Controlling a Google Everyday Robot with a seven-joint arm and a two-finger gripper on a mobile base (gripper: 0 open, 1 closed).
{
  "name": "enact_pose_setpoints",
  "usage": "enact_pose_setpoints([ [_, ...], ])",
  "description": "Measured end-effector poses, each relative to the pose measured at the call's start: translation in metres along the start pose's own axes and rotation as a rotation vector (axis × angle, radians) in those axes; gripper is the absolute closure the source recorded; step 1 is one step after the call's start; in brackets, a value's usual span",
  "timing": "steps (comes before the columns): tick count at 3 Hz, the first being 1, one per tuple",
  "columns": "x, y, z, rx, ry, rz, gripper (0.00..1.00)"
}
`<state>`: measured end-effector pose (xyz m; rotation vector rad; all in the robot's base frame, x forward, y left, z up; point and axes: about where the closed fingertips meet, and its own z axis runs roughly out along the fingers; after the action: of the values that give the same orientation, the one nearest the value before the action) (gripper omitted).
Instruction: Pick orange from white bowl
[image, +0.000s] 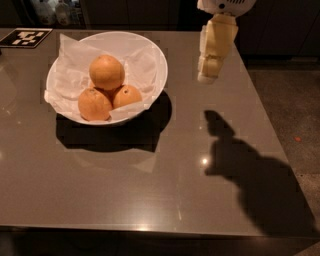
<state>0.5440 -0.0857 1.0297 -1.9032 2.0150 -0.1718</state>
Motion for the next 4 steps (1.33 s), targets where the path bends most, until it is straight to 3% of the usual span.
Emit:
enact_pose_setpoints([
  [1,-0.006,-0.006,0.003,0.018,-0.005,-0.004,0.0],
  [3,-0.059,-0.017,0.048,-0.029,0.039,-0.102,0.0],
  [4,-0.066,-0.02,0.05,-0.014,0.028,-0.108,0.0],
])
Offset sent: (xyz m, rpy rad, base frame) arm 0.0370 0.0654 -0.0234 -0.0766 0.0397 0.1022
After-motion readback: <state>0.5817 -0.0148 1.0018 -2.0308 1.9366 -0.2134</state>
